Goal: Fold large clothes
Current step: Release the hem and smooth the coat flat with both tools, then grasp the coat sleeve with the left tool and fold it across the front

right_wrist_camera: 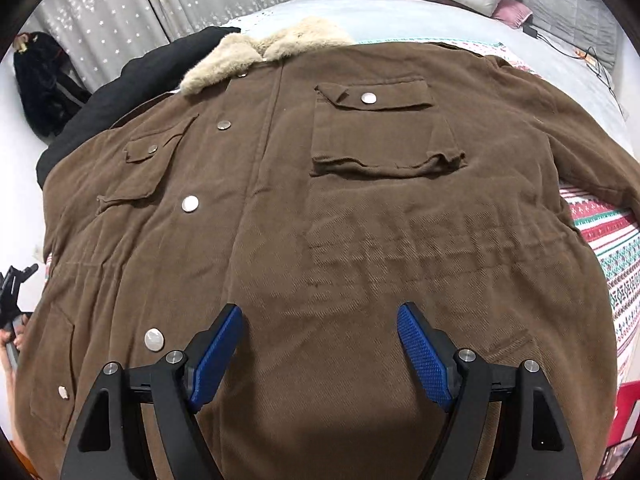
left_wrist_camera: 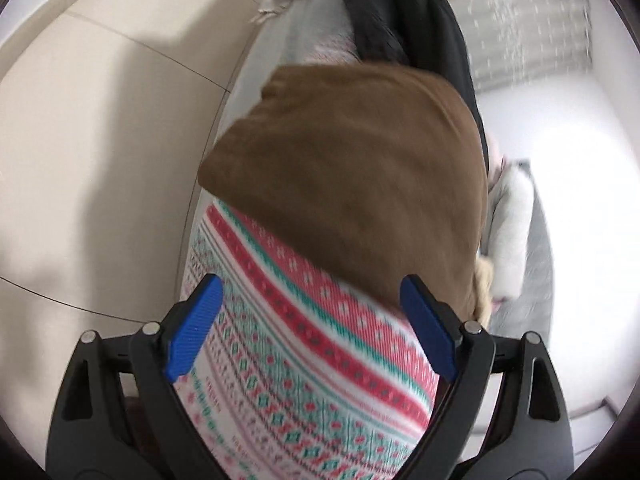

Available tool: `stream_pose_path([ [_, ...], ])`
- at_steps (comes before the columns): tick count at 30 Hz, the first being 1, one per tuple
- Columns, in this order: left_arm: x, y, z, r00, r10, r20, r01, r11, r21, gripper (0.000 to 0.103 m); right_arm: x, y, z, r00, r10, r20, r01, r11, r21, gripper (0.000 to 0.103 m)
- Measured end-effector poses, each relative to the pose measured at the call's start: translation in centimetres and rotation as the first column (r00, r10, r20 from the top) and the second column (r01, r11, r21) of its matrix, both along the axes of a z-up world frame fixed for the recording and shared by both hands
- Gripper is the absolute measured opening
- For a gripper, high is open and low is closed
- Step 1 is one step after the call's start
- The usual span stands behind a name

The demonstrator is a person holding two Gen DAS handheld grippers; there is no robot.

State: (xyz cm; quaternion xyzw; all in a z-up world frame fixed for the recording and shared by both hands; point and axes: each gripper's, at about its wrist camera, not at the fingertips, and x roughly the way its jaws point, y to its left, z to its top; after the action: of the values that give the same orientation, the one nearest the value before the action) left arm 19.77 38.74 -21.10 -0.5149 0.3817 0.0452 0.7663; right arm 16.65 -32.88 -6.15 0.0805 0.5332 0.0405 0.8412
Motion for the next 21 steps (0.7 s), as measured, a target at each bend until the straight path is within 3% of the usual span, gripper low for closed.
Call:
stream_pose_path([
  [6,2.2,-0.2,-3.5,0.996,0.051,0.066,-0.039,0.984,-0.175,0.09,0.0,0.8,-0.2,1.0,0.006,0.004,-0.006,1.0,-0.025,0.082],
  [9,3.1,0.2,-5.0,0.987,0.142,0.076,-0.117,0.957,-0.266,0.09,0.0,0.9,-0.3,1.0,0.006,0.002,-0.006,1.0,-0.028,0.083],
  [10,3.1,0.3,-5.3,0.979,0.189,0.082,-0.158,0.944,-0.288,0.087,0.0,1.0,-0.3,1.0,0.006,0.002,-0.006,1.0,-0.028,0.083],
  [11,3.0,0.5,-5.4,0.97,0.228,0.086,-0.194,0.936,-0.293,0.078,0.0,1.0,-0.3,1.0,0.005,0.001,-0.005,1.0,-0.027,0.083],
  [12,2.9,0.7,-5.3,0.959,0.267,0.095,-0.231,0.929,-0.288,0.072,0.0,0.9,-0.3,1.0,0.003,0.0,-0.003,1.0,-0.024,0.083],
  [14,3.2,1.2,-4.6,0.944,0.316,0.095,-0.284,0.924,-0.254,0.04,0.2,0.9,-0.4,1.0,0.001,-0.003,-0.001,1.0,-0.016,0.083],
  [15,3.4,1.4,-3.9,0.941,0.327,0.086,-0.302,0.928,-0.218,0.03,0.2,0.9,-0.4,1.0,0.0,-0.004,0.0,1.0,-0.011,0.083],
  [16,3.7,1.5,-3.0,0.94,0.332,0.08,-0.315,0.933,-0.174,0.012,0.3,0.8,-0.4,1.0,0.001,-0.004,-0.001,1.0,-0.008,0.083],
  [18,3.6,1.7,-0.9,0.939,0.33,0.1,-0.322,0.943,-0.086,0.009,0.3,0.8,-0.5,1.0,0.005,-0.004,-0.005,1.0,-0.005,0.083],
  [21,3.0,0.9,4.1,0.932,0.309,0.189,-0.329,0.941,0.082,0.008,0.3,0.6,-0.5,1.0,0.008,-0.002,-0.008,1.0,0.004,0.084],
])
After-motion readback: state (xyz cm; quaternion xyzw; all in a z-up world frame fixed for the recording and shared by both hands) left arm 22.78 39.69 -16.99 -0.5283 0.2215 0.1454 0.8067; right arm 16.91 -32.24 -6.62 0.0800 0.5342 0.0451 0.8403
